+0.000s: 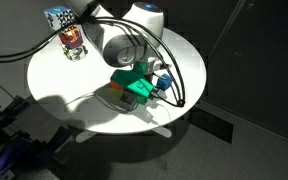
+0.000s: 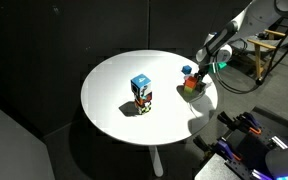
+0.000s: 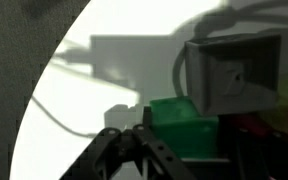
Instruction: Pick up the green block and slide it to the left while pushing the other blocks, put the green block on the orange block
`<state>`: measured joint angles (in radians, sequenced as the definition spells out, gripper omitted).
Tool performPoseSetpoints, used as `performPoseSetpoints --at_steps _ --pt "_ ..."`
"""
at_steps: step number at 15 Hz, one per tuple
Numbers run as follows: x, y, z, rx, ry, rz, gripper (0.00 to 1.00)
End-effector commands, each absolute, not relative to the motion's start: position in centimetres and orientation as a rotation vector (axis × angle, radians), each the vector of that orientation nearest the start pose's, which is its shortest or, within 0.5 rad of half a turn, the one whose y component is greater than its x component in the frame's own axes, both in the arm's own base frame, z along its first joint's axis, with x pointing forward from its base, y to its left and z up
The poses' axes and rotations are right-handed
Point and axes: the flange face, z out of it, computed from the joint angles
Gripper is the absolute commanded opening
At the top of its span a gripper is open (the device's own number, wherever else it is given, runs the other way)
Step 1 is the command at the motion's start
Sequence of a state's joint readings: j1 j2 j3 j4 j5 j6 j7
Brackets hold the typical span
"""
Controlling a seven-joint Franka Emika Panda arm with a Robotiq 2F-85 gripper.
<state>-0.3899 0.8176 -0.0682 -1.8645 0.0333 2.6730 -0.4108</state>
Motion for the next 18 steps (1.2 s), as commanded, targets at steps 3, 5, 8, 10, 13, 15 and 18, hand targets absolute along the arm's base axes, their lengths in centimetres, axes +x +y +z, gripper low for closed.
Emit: performPoseSetpoints --at_steps 3,5,8,10,13,15,18 --pt "54.5 -26.1 9.3 -3.176 0.082 0.04 0.32" --pt "54.3 -25.8 9.6 -3.177 0.078 0.04 0.32" --pt "53.9 -25.3 9.9 -3.176 0.072 0.044 0.32" --pt "53.8 -24.9 10.0 -3.177 0.066 0.048 0.32" --pt "53.6 -24.2 10.1 -3.176 0.047 0.058 0.32" --pt "53.5 -23.8 10.0 -3.176 0.03 0.065 0.32" --pt "53.3 -23.2 9.9 -3.176 0.009 0.072 0.32"
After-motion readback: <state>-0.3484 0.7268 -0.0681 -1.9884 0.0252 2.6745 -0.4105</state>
